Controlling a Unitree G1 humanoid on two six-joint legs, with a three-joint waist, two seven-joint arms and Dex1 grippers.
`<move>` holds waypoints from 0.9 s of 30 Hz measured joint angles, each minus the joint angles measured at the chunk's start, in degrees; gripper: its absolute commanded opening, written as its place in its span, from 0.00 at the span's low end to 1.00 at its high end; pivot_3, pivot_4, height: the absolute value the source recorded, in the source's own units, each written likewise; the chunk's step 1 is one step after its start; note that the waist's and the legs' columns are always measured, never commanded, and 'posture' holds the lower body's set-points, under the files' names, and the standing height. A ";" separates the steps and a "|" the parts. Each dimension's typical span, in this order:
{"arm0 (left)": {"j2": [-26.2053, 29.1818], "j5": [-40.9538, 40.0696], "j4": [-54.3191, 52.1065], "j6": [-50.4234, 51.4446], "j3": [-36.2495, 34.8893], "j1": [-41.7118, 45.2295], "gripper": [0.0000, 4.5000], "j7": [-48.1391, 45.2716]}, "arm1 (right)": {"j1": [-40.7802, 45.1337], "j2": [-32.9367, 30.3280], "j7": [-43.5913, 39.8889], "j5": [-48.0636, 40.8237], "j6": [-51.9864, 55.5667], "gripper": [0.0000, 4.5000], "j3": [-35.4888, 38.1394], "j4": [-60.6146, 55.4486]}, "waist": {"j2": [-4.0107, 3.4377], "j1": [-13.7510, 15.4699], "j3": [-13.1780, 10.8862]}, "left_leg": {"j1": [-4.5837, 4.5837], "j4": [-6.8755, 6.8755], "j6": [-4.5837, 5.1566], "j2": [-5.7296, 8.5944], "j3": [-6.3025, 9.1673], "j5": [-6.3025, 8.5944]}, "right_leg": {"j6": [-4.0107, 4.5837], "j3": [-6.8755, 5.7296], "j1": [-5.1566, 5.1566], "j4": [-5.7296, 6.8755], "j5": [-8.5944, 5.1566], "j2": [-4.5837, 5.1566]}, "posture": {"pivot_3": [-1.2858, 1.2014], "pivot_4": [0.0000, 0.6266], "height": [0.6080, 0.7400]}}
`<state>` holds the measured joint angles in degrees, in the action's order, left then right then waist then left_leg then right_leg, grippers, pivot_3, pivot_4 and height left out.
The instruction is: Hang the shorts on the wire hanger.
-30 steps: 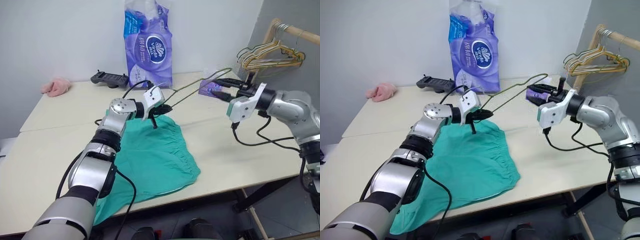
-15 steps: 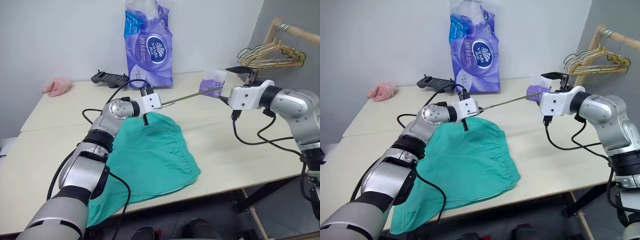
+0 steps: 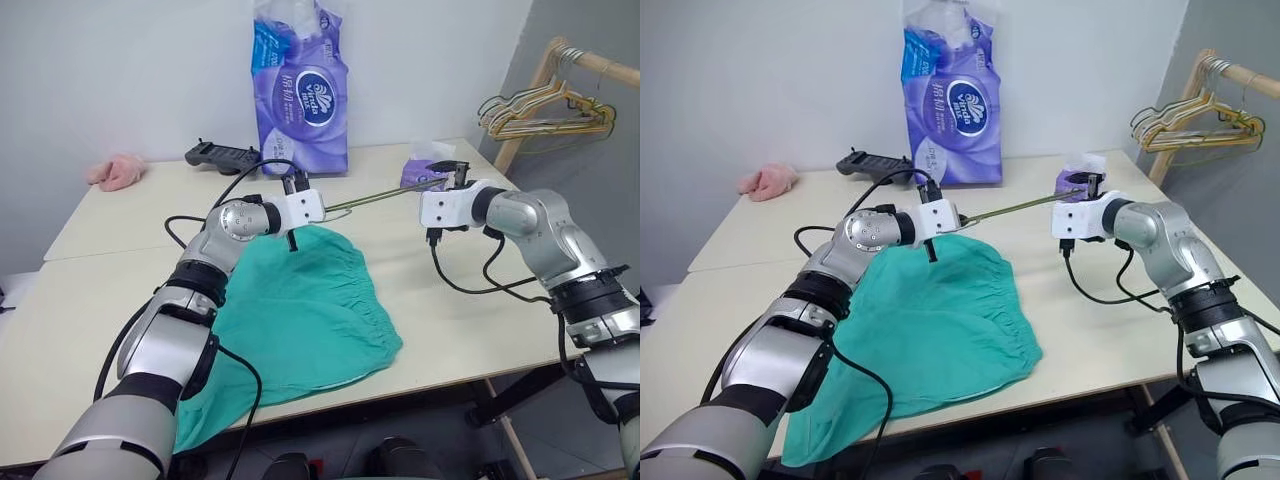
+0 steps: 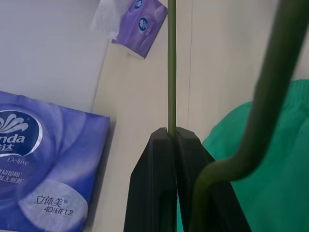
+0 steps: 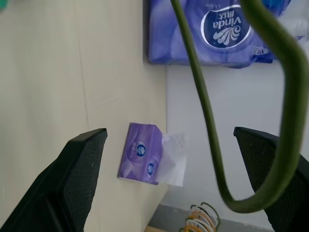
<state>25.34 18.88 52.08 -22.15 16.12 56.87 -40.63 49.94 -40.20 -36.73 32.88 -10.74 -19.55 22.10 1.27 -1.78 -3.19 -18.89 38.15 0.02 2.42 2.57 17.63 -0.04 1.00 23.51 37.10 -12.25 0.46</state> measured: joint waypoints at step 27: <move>1.15 3.57 -0.52 -1.83 2.14 -0.27 0.00 1.81 | 0.48 1.03 -0.70 2.12 -3.22 0.00 -2.08 0.03 | 0.00 -0.02 0.00 | 0.00 -0.01 0.00 0.00 0.02 0.00 | 0.00 -0.01 0.00 0.01 0.00 0.00 | 0.50 0.03 1.00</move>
<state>26.48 22.46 51.56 -23.97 18.26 56.59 -38.81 50.43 -39.18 -37.43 35.00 -13.96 -21.63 22.13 1.27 -1.80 -3.19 -18.89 38.14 0.02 2.42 2.58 17.64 -0.04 0.98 23.51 37.10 -12.25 0.46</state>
